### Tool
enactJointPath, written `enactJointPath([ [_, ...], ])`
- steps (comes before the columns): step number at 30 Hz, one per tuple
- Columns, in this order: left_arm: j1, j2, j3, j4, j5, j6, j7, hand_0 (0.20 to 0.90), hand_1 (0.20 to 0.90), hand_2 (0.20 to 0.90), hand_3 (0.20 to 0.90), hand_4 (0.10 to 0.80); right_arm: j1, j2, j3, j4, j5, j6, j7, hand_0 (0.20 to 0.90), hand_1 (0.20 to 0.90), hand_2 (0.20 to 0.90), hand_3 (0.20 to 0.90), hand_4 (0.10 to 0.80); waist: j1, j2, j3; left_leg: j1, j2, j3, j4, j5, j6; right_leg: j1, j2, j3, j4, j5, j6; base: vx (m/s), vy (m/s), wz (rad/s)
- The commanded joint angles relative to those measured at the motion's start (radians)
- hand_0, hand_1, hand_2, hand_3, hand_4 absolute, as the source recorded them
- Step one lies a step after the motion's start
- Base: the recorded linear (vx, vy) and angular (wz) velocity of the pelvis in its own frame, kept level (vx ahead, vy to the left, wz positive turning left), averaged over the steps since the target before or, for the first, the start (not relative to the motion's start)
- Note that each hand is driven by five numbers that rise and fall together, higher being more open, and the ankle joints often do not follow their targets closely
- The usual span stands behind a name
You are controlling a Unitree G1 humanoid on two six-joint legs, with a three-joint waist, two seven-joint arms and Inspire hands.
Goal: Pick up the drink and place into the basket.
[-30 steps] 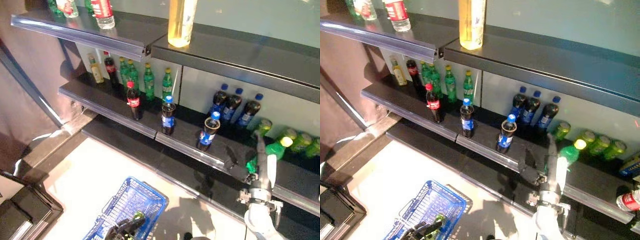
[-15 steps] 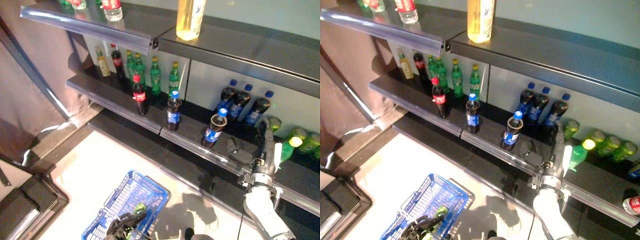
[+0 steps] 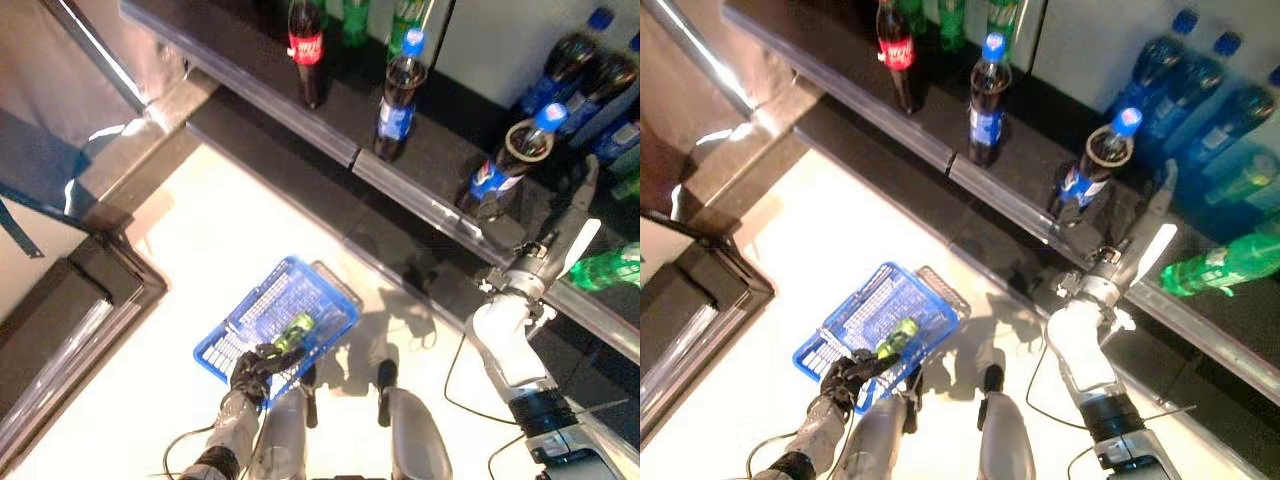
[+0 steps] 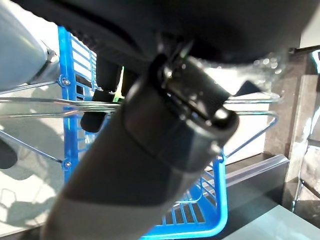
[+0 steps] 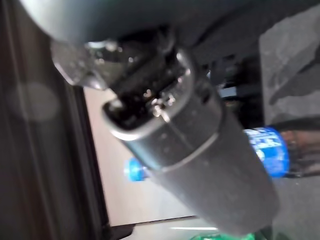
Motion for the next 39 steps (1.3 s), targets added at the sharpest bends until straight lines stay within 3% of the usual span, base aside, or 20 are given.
enactJointPath([
  [1, 0.144, 0.040, -0.039, 0.006, -0.009, 0.001, 0.041, 0.300, 0.300, 0.300, 0.200, 0.100, -0.093, -0.025, -0.062, -0.070, -0.048, -0.097, -0.059, 0.900, 0.900, 0.900, 0.900, 0.800, 0.001, -0.013, -0.005, -0.050, 0.038, -0.064, 0.127, -0.044, -0.040, -0.010, -0.066, 0.003, -0.042, 0.080, 0.041, -0.044, 0.015, -0.02],
  [10, 0.094, 0.037, -0.049, -0.022, -0.068, -0.005, 0.038, 0.300, 0.300, 0.300, 0.200, 0.100, -0.216, -0.047, -0.079, -0.004, 0.028, -0.110, -0.040, 0.900, 0.900, 0.900, 0.900, 0.800, 0.006, 0.006, 0.053, -0.105, 0.030, -0.066, 0.140, -0.029, -0.039, -0.065, -0.068, 0.005, -0.015, 0.081, 0.034, -0.005, 0.003, -0.01],
  [35, 0.078, 0.058, -0.082, -0.096, -0.125, 0.033, 0.033, 0.300, 0.300, 0.300, 0.200, 0.100, -0.563, -0.166, -0.096, 0.235, 0.192, -0.085, 0.010, 0.900, 0.900, 0.900, 0.900, 0.800, 0.075, 0.027, 0.056, -0.203, -0.009, -0.087, 0.139, -0.026, -0.015, -0.177, -0.064, -0.020, 0.039, 0.065, 0.020, 0.039, -0.004, 0.05],
  [36, 0.078, 0.058, -0.082, -0.097, -0.126, 0.033, 0.032, 0.300, 0.300, 0.300, 0.200, 0.100, -0.566, -0.167, -0.097, 0.240, 0.194, -0.086, 0.011, 0.775, 0.775, 0.775, 0.755, 0.655, 0.075, 0.027, 0.056, -0.204, -0.010, -0.087, 0.138, -0.025, -0.015, -0.178, -0.065, -0.020, 0.039, 0.064, 0.020, 0.016, -0.005, 0.03],
  [37, 0.077, 0.060, -0.081, -0.098, -0.129, 0.035, 0.031, 0.300, 0.300, 0.300, 0.200, 0.100, -0.577, -0.172, -0.100, 0.258, 0.208, -0.096, 0.009, 0.599, 0.599, 0.599, 0.549, 0.449, 0.079, 0.027, 0.056, -0.206, -0.012, -0.089, 0.137, -0.025, -0.014, -0.181, -0.065, -0.023, 0.041, 0.064, 0.020, 0.008, -0.006, 0.03],
  [38, 0.078, 0.063, -0.081, -0.098, -0.131, 0.035, 0.029, 0.300, 0.300, 0.300, 0.200, 0.100, -0.585, -0.178, -0.102, 0.267, 0.217, -0.098, 0.014, 0.378, 0.378, 0.378, 0.291, 0.191, 0.081, 0.027, 0.056, -0.208, -0.013, -0.090, 0.137, -0.025, -0.013, -0.183, -0.064, -0.024, 0.042, 0.063, 0.020, 0.000, 0.000, 0.00],
  [39, 0.080, 0.067, -0.079, -0.101, -0.131, 0.035, 0.023, 0.300, 0.300, 0.300, 0.200, 0.100, -0.597, -0.188, -0.105, 0.278, 0.223, -0.095, 0.017, 0.300, 0.300, 0.300, 0.200, 0.100, 0.083, 0.027, 0.056, -0.211, -0.014, -0.091, 0.138, -0.026, -0.012, -0.185, -0.064, -0.026, 0.044, 0.061, 0.019, 0.000, 0.000, 0.00],
])
